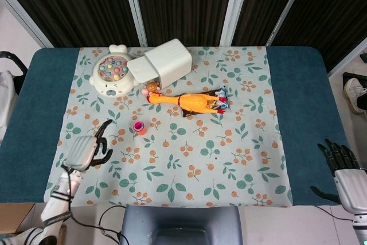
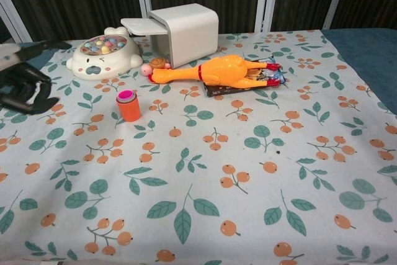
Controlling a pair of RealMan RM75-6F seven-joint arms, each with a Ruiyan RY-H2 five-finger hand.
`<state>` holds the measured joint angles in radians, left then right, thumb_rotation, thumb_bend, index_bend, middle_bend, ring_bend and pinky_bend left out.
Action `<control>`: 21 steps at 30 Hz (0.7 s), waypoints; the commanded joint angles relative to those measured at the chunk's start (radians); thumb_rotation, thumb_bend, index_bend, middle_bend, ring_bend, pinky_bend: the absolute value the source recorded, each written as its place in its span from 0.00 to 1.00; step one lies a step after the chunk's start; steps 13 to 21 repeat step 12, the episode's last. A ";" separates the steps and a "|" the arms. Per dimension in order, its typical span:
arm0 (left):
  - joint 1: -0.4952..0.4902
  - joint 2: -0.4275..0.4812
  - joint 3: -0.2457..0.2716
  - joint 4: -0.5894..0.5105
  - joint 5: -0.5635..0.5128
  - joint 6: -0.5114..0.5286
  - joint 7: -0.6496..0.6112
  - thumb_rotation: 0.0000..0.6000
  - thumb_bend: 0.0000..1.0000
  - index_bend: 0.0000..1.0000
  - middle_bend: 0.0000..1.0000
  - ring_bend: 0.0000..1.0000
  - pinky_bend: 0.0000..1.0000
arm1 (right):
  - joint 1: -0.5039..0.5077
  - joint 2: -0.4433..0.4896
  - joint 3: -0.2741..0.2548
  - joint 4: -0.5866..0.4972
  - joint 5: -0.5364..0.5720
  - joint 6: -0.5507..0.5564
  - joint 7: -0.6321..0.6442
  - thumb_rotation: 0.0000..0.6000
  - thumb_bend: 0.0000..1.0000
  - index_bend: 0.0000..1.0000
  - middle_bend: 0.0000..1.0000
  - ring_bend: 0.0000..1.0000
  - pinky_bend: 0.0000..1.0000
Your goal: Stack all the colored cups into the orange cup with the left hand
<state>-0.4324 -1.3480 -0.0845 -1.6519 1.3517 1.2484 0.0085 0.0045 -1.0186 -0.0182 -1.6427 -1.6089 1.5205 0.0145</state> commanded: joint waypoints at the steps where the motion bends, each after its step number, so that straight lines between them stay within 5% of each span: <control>1: 0.227 0.139 0.206 0.086 0.265 0.266 -0.106 1.00 0.39 0.00 0.01 0.00 0.11 | 0.003 -0.003 -0.004 -0.004 -0.006 -0.007 -0.009 1.00 0.20 0.00 0.00 0.00 0.00; 3: 0.282 0.102 0.212 0.159 0.278 0.340 -0.122 1.00 0.39 0.00 0.00 0.00 0.09 | 0.004 -0.005 -0.004 -0.006 -0.010 -0.007 -0.011 1.00 0.21 0.00 0.00 0.00 0.00; 8: 0.284 0.086 0.198 0.214 0.288 0.335 -0.119 1.00 0.39 0.00 0.00 0.00 0.05 | 0.006 -0.006 -0.001 -0.005 -0.004 -0.009 -0.010 1.00 0.21 0.00 0.00 0.00 0.00; 21: 0.288 0.086 0.194 0.206 0.274 0.308 -0.086 1.00 0.39 0.00 0.00 0.00 0.04 | 0.002 -0.005 -0.002 -0.006 -0.007 -0.002 -0.009 1.00 0.20 0.00 0.00 0.00 0.00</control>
